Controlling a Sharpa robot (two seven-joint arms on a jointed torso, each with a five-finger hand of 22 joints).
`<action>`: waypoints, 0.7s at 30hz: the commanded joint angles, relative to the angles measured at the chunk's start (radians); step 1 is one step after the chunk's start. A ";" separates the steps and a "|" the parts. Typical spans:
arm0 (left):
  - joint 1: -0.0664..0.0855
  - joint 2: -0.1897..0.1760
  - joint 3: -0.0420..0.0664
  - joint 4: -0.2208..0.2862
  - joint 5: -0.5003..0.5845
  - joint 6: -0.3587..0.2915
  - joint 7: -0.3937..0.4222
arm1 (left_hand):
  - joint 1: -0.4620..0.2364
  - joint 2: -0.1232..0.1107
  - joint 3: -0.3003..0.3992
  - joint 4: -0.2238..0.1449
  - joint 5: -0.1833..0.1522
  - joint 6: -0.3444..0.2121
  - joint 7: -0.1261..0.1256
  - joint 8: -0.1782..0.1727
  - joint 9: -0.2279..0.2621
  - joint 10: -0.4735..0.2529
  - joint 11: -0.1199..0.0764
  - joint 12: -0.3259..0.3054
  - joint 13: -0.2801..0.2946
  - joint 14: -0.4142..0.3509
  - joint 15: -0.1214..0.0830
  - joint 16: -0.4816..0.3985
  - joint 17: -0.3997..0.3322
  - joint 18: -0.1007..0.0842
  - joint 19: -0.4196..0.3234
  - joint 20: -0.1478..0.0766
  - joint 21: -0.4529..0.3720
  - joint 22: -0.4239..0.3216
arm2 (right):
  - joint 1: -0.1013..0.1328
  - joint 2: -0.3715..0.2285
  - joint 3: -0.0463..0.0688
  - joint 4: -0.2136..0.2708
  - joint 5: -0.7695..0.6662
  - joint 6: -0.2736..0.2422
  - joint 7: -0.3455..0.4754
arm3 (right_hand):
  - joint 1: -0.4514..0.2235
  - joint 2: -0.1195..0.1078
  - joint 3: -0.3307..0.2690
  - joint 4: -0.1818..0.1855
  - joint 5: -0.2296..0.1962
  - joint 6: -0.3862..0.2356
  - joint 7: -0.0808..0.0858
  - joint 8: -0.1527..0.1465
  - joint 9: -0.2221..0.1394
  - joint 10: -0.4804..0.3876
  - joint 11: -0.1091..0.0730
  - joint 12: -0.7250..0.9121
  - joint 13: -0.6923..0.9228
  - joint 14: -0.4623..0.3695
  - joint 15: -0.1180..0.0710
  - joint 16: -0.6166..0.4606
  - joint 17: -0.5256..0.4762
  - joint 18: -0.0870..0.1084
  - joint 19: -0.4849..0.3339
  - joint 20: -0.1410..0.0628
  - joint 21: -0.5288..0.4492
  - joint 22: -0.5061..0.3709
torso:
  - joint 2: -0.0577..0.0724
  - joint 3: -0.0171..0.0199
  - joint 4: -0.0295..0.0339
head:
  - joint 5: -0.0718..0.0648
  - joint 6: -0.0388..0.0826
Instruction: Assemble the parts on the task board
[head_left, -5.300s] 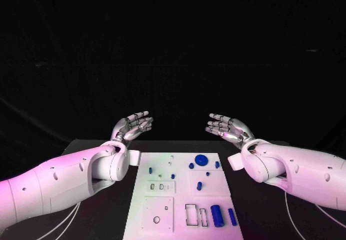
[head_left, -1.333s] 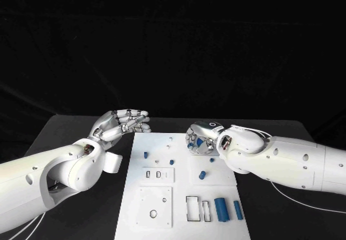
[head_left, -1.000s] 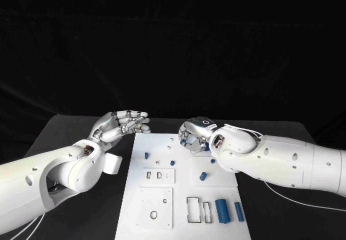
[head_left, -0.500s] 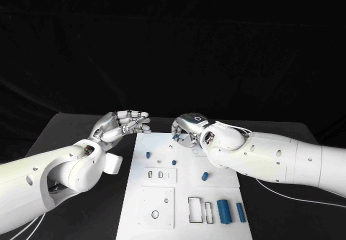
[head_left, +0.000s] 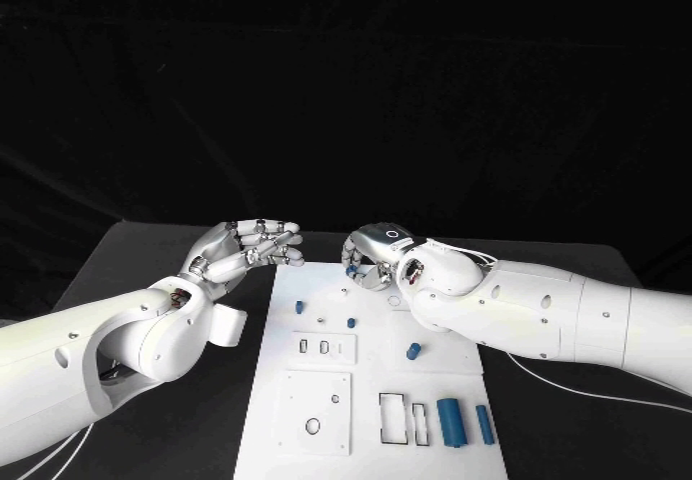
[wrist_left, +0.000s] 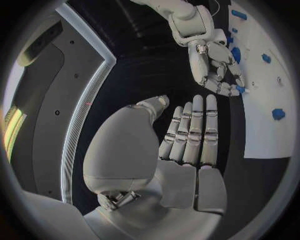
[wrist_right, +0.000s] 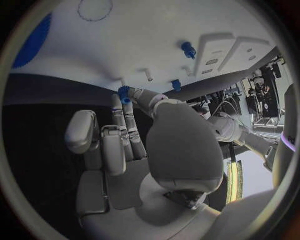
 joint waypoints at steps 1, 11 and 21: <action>0.001 0.002 0.001 0.002 -0.003 0.020 0.003 | -0.007 0.000 0.004 -0.002 -0.006 -0.009 0.023 -0.004 -0.001 -0.001 0.006 -0.005 0.001 0.000 0.002 0.007 0.001 0.010 0.004 0.001 0.007 0.002 | -0.001 0.004 0.000 -0.005 0.002 0.023 -0.004 | 0.001 0.005 0.014 -0.018 0.002 -0.004 0.000 -0.004 0.000 0.016 -0.019 0.004 0.022 0.058 -0.002 0.003 0.002 -0.012 0.001 0.001 0.006 0.001 | 0.001 -0.0007 -0.0002 | 0.001 -0.001; 0.001 0.002 0.001 0.003 -0.003 0.021 0.003 | -0.007 0.000 0.004 -0.002 -0.006 -0.009 0.022 -0.004 -0.001 -0.001 0.005 -0.006 0.001 -0.002 0.002 0.008 0.003 0.010 0.003 0.001 0.008 0.002 | -0.001 0.012 0.000 -0.014 0.005 0.052 0.000 | -0.004 0.002 0.014 -0.018 0.002 -0.008 0.001 -0.006 0.002 0.013 -0.018 0.003 0.023 0.058 -0.001 0.003 0.000 -0.011 -0.002 0.003 0.004 -0.001 | 0.003 -0.0017 0.0000 | 0.002 -0.001; 0.002 0.002 0.001 0.003 -0.003 0.018 0.002 | -0.007 0.000 0.004 -0.002 -0.006 -0.009 0.022 -0.004 -0.001 -0.001 0.005 -0.006 0.001 -0.002 0.002 0.008 0.003 0.010 0.003 0.001 0.008 0.002 | -0.002 0.020 0.000 -0.025 0.016 0.063 0.002 | -0.016 -0.003 0.018 -0.017 0.002 -0.022 0.006 -0.013 0.006 -0.003 -0.013 -0.001 0.021 0.057 0.003 0.004 -0.003 -0.010 -0.008 0.006 0.001 -0.004 | 0.004 -0.0031 0.0027 | 0.001 -0.002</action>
